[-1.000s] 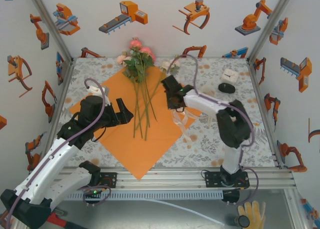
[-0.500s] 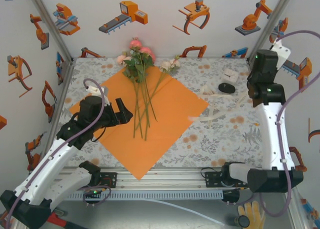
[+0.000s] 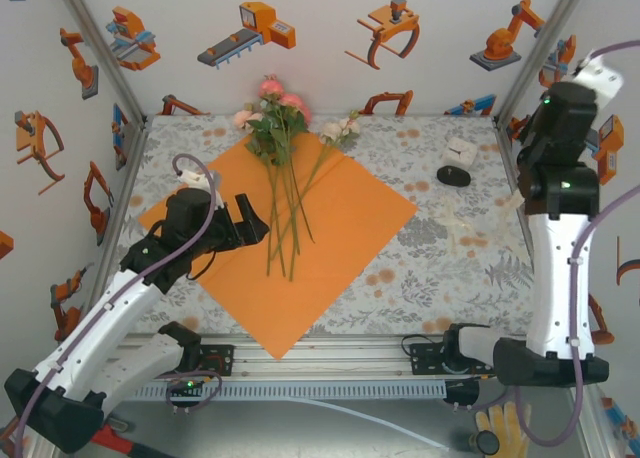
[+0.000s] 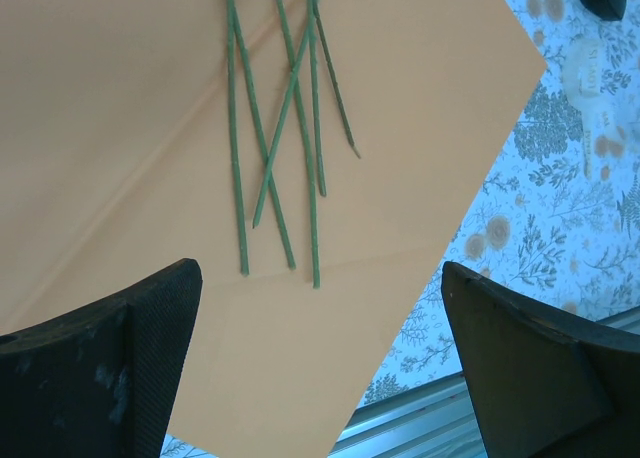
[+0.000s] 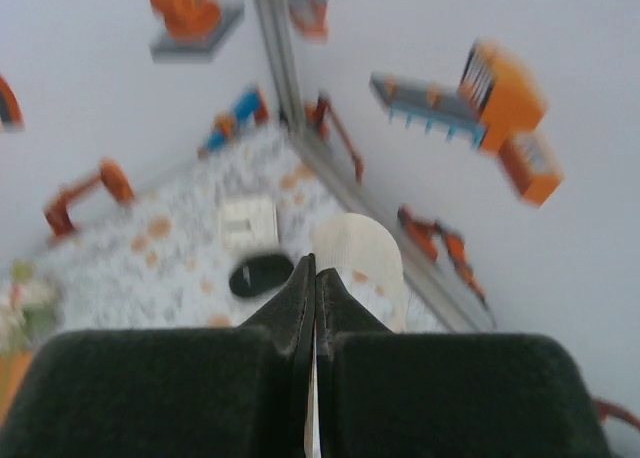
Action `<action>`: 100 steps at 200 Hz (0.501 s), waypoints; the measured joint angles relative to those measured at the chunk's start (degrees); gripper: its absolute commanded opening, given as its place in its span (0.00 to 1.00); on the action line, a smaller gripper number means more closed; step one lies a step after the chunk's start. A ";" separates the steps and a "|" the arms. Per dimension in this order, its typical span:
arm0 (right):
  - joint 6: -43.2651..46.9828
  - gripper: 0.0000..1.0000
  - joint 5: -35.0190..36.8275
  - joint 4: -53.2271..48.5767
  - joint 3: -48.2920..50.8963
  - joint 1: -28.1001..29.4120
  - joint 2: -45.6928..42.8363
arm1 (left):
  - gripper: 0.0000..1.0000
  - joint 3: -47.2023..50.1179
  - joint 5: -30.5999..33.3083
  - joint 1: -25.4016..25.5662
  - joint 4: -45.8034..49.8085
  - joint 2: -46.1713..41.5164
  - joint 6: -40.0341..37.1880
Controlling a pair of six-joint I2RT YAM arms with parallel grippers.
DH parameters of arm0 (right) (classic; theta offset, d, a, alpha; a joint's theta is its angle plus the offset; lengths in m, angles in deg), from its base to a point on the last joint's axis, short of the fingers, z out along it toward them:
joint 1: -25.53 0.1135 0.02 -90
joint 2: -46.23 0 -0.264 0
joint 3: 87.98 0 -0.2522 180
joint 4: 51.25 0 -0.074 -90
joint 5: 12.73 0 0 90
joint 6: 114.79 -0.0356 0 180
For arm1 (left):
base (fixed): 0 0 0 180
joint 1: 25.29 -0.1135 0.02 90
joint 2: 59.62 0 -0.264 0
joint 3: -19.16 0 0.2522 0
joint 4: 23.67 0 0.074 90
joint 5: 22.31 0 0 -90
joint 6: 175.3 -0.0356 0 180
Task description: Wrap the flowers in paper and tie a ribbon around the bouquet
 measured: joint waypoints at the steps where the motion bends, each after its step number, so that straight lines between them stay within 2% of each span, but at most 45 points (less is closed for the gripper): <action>1: -0.35 0.05 -0.35 0.11 1.11 0.00 0.00 | 0.97 0.00 0.00 0.00 0.02 0.00 0.00; 17: -3.63 0.22 -3.96 2.40 12.57 0.00 1.01 | 0.97 0.37 -0.04 -0.07 0.04 -0.20 0.17; 40: -8.07 0.43 -7.15 3.85 27.19 0.00 7.50 | 0.97 0.46 0.13 -0.96 0.50 -0.44 0.44; 56: -9.90 0.56 -7.56 2.34 32.35 0.00 9.62 | 0.97 0.13 0.72 -3.21 1.99 0.17 0.66; 70: -11.23 0.75 -7.82 1.07 33.05 0.00 8.15 | 0.97 -0.57 1.31 -6.14 3.52 1.53 0.74; 78: -11.72 0.77 -8.46 1.07 32.54 0.00 6.25 | 0.97 -0.83 1.55 -7.98 3.87 2.38 0.74; 100: -12.26 0.76 -14.21 3.17 29.99 0.00 -0.87 | 0.97 -1.49 2.12 -13.53 4.37 4.68 0.72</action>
